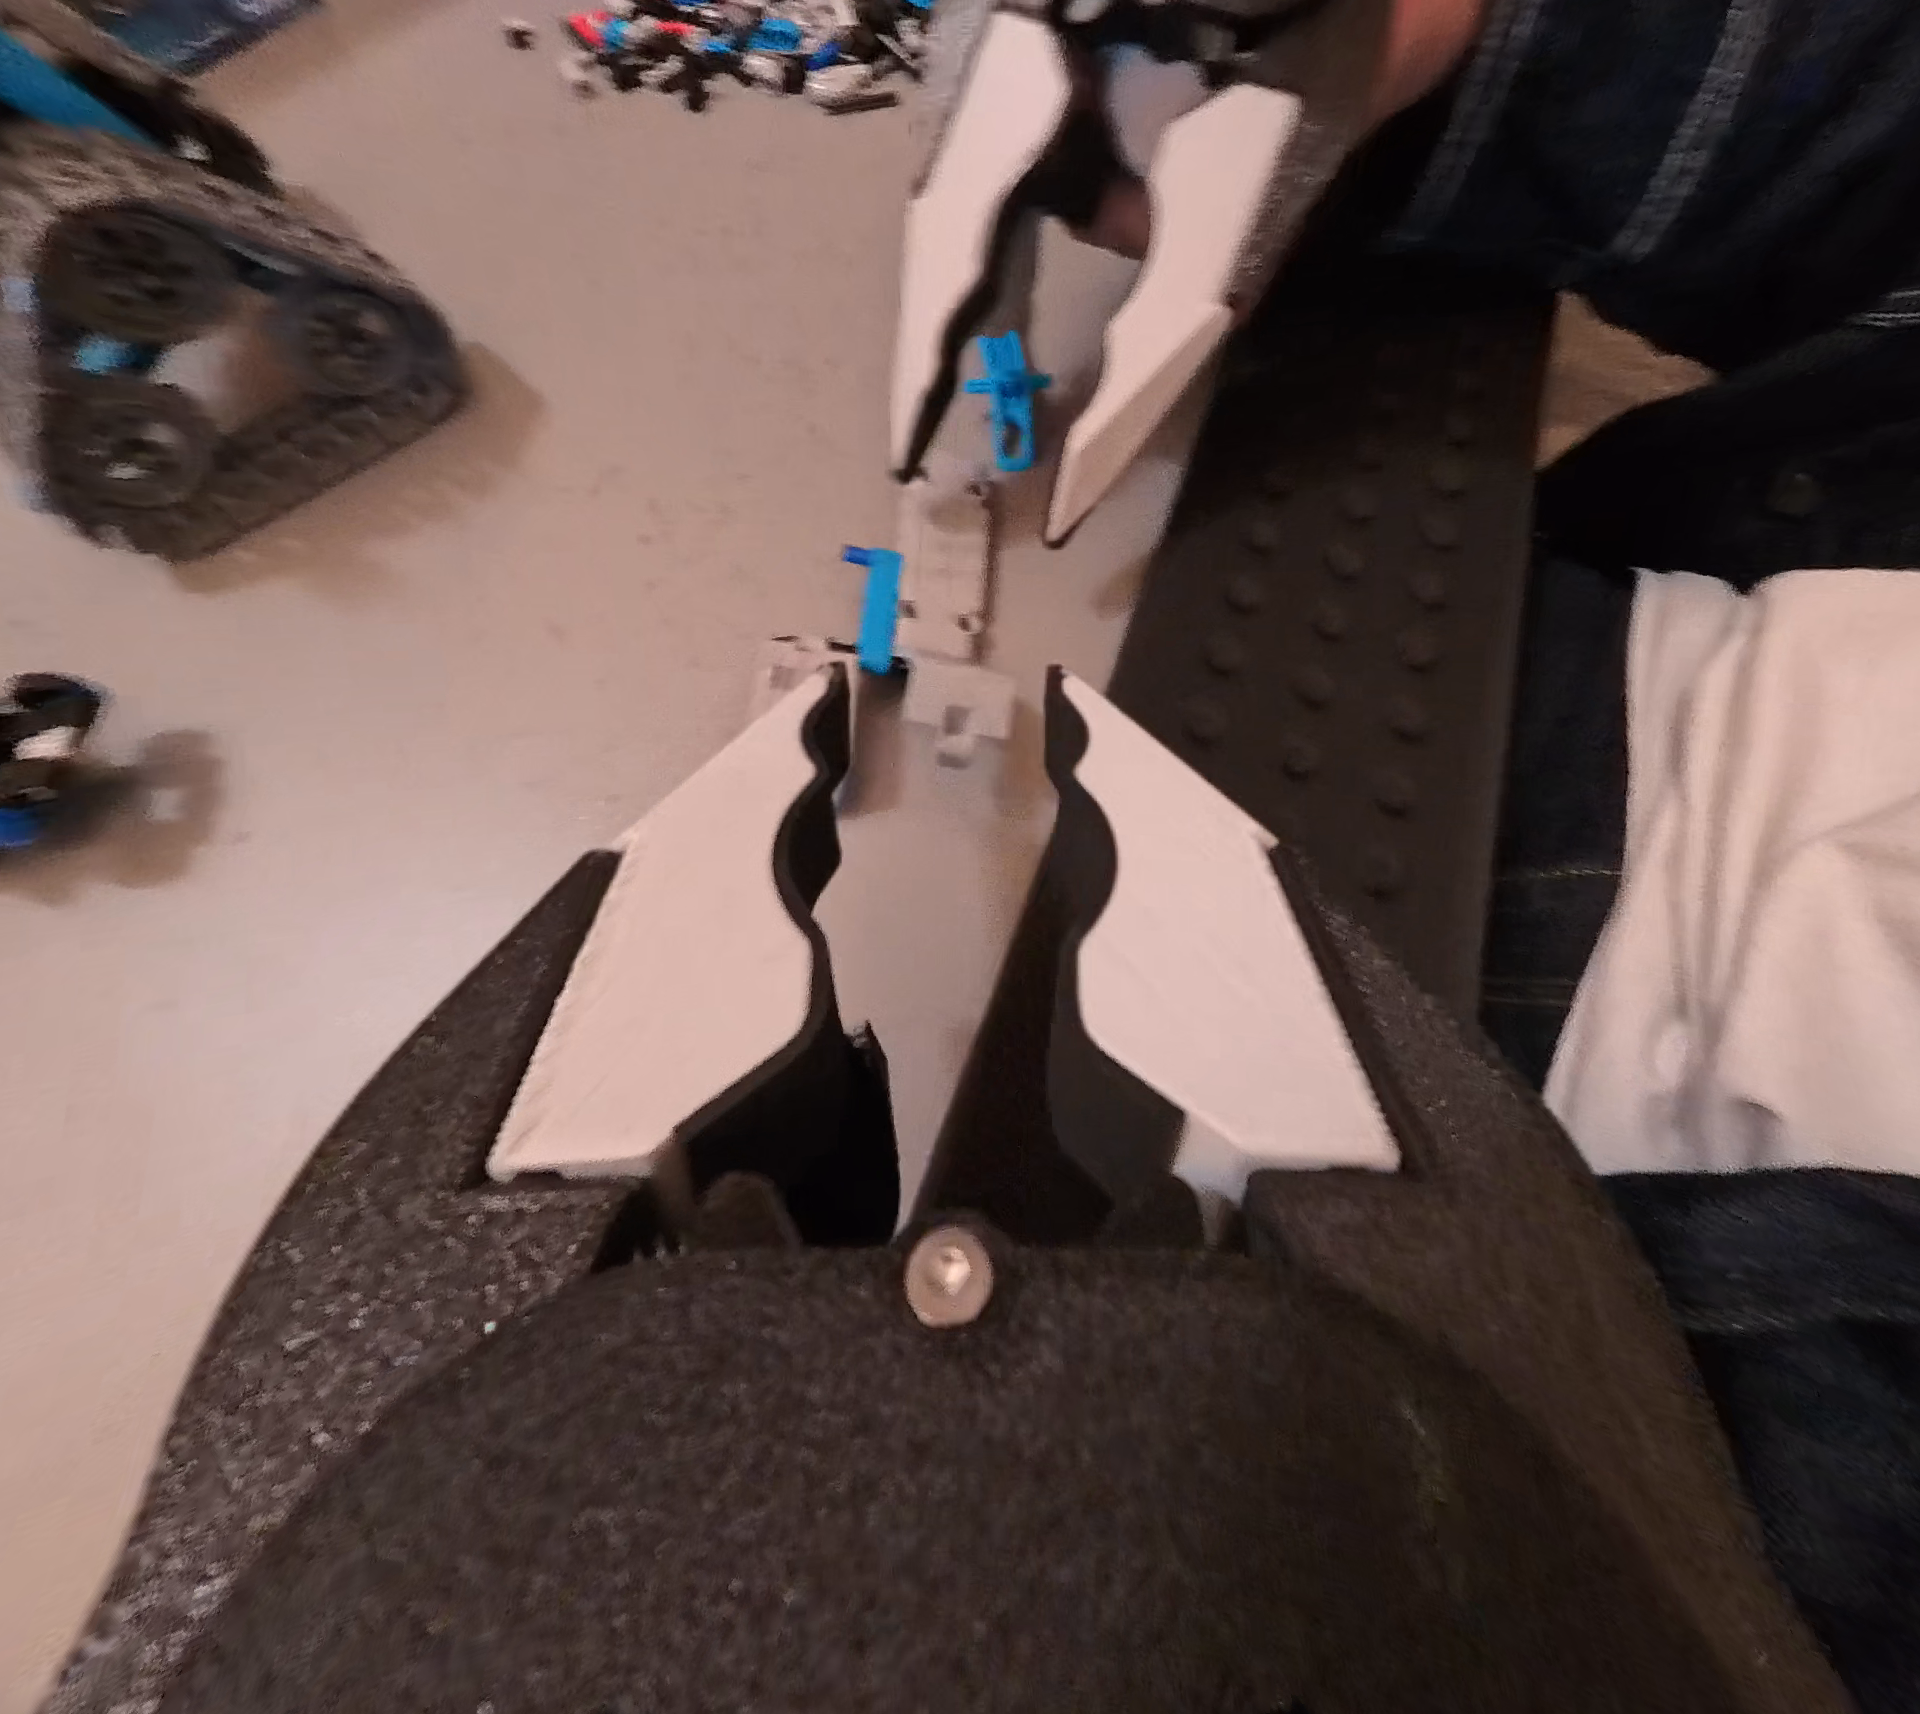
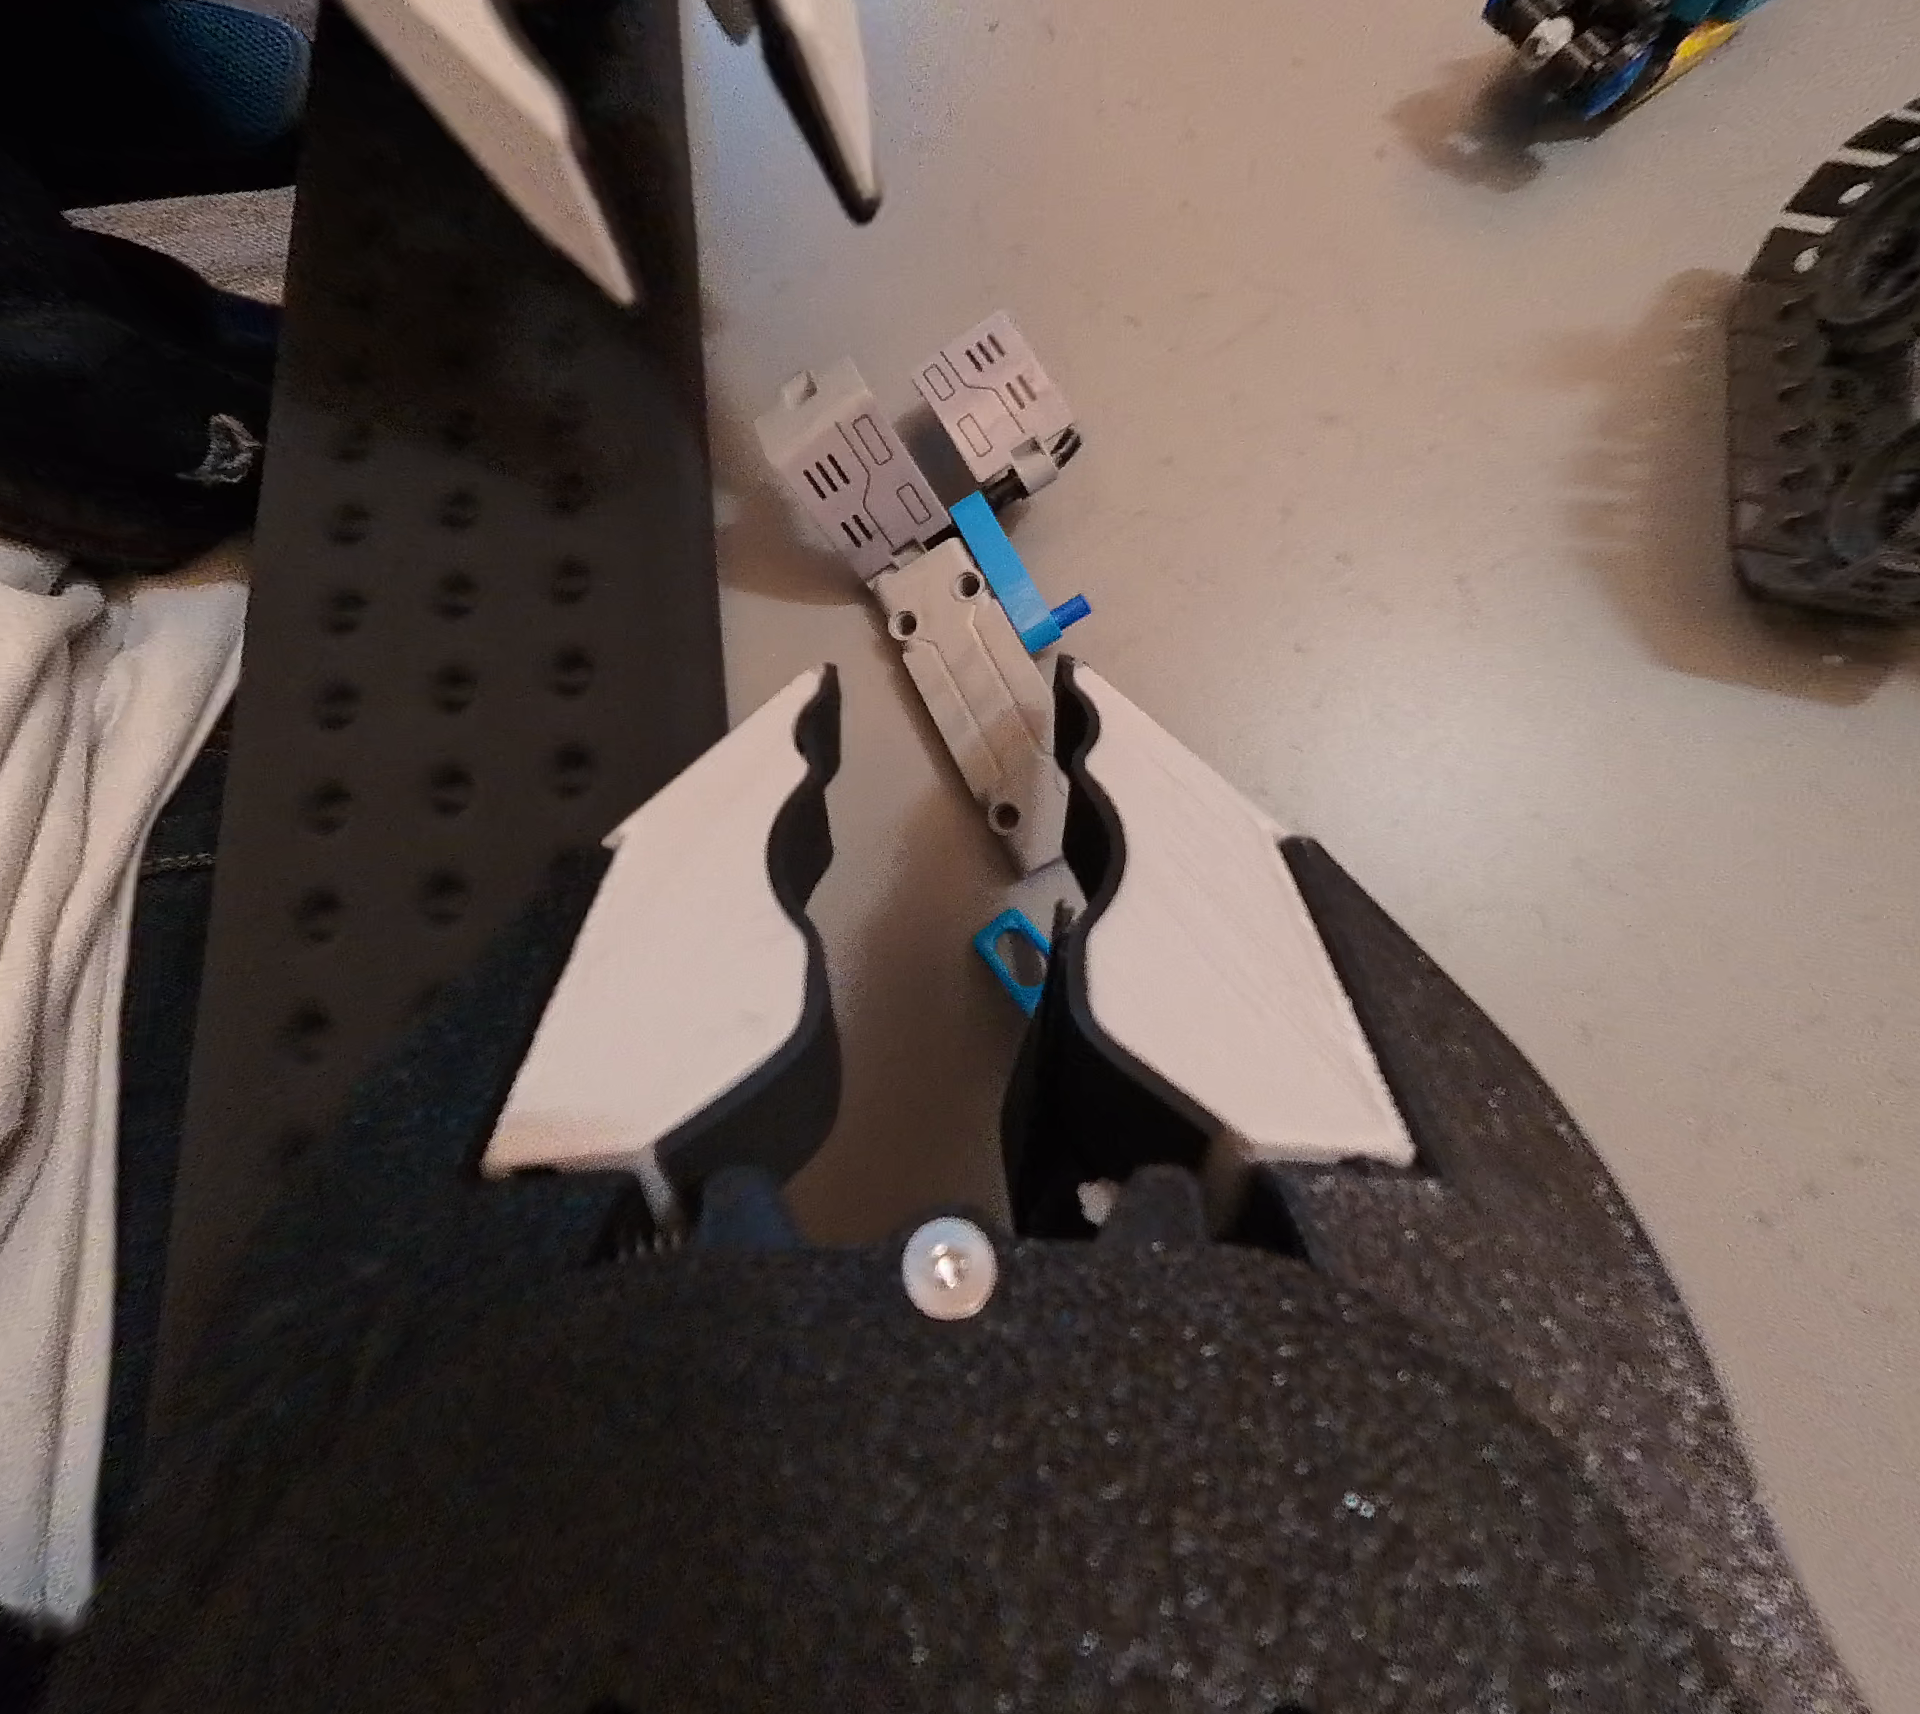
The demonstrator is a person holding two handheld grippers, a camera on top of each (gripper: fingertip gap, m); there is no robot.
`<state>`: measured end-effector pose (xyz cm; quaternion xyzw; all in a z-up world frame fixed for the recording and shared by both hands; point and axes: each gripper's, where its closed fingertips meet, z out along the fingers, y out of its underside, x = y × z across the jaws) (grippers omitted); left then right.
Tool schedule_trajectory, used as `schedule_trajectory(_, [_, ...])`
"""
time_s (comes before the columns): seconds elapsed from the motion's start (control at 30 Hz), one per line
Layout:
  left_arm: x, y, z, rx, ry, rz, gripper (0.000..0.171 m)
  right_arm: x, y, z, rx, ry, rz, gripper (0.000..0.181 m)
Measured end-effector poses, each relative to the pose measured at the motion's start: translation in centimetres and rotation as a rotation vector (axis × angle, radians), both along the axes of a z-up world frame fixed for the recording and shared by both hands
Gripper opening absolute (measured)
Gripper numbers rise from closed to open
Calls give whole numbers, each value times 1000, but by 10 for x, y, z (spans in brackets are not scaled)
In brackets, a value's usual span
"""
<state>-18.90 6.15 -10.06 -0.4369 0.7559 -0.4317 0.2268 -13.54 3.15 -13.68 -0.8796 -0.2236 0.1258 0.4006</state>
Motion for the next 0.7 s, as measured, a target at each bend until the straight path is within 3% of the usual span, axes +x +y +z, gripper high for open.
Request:
schedule_trajectory(0.17, [8,-7,-22,192,5,1,39,2,6,-8,14,-44,-6,42])
schedule_trajectory(0.3, [9,-5,-36,291,41,-27,24,5,16,9,30,104,-29,40])
schedule_trajectory(0.4, [7,1,-36,317,25,-54,24,1,21,14,-52,306,26,37])
schedule_trajectory(0.5, [6,6,-34,401,-36,-86,24,17,31,1,-120,249,40,38])
schedule_trajectory(0.6, [10,7,-25,563,-175,-116,24,9,37,7,-165,341,127,31])
schedule_trajectory(0.7, [11,13,-26,666,-219,-120,24,6,38,8,-183,353,182,22])
